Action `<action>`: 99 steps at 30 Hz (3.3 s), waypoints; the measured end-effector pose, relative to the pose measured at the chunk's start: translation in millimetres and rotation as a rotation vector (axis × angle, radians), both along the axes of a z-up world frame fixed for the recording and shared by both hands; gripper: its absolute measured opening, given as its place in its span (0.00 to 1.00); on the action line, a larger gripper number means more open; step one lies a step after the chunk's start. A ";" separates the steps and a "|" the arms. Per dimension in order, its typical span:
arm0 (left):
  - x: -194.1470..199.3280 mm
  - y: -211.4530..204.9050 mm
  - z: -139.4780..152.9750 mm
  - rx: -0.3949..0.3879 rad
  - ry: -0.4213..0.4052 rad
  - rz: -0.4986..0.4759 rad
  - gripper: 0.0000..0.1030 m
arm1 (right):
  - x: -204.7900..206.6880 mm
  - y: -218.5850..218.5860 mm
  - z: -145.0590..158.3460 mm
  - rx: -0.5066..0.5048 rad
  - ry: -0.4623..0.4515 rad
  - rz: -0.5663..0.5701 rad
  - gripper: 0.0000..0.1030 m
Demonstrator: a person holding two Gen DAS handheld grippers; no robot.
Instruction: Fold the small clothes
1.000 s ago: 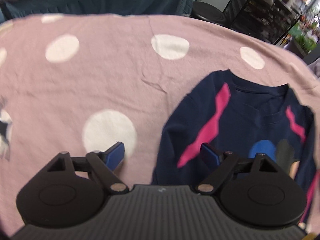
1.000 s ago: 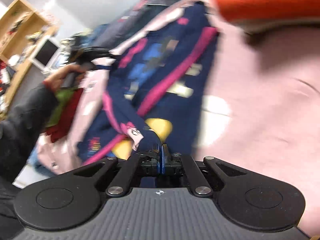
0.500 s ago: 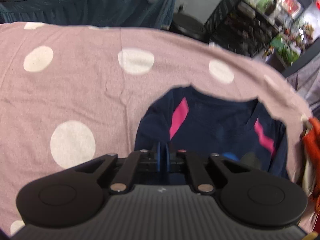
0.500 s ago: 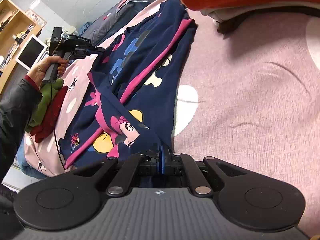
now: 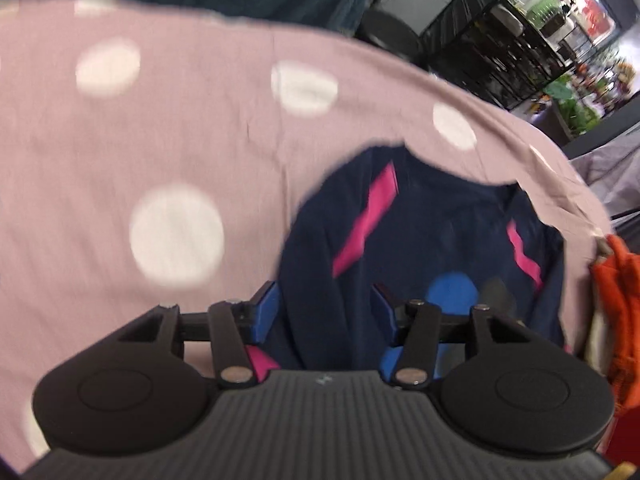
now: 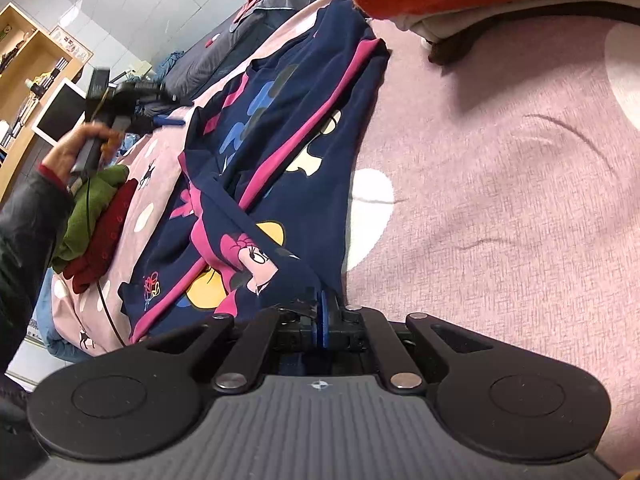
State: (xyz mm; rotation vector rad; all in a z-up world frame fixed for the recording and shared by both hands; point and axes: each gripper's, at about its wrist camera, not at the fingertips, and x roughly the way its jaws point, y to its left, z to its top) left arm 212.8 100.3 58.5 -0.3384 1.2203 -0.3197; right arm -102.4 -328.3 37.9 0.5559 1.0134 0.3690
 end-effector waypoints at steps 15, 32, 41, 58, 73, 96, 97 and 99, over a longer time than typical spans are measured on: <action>27.3 10.8 -42.6 -0.439 0.061 0.182 0.48 | -0.3 1.1 -2.0 -0.002 -0.001 -0.006 0.00; 20.0 51.2 12.8 -0.147 -0.127 0.236 0.00 | 1.5 5.2 5.3 -0.013 -0.007 0.017 0.04; 36.4 30.5 67.0 -0.020 -0.166 0.119 0.33 | 1.6 2.9 10.6 0.042 -0.020 -0.002 0.05; 61.2 47.8 -56.3 -0.540 0.087 0.358 0.06 | -0.2 1.9 -0.5 0.030 -0.005 -0.038 0.04; 73.3 39.2 41.2 -0.004 -0.090 0.169 0.61 | 0.9 -2.2 -4.6 0.059 0.009 -0.058 0.00; 83.6 18.0 63.7 -0.165 -0.176 0.232 0.32 | 1.1 -1.8 -5.0 0.050 -0.003 -0.054 0.00; 79.1 15.7 57.5 -0.108 -0.152 0.189 0.32 | 1.0 -1.7 -4.8 0.049 -0.004 -0.052 0.00; 67.2 14.3 40.2 -0.045 -0.111 0.143 0.34 | 0.7 -1.9 -4.7 0.049 -0.007 -0.049 0.00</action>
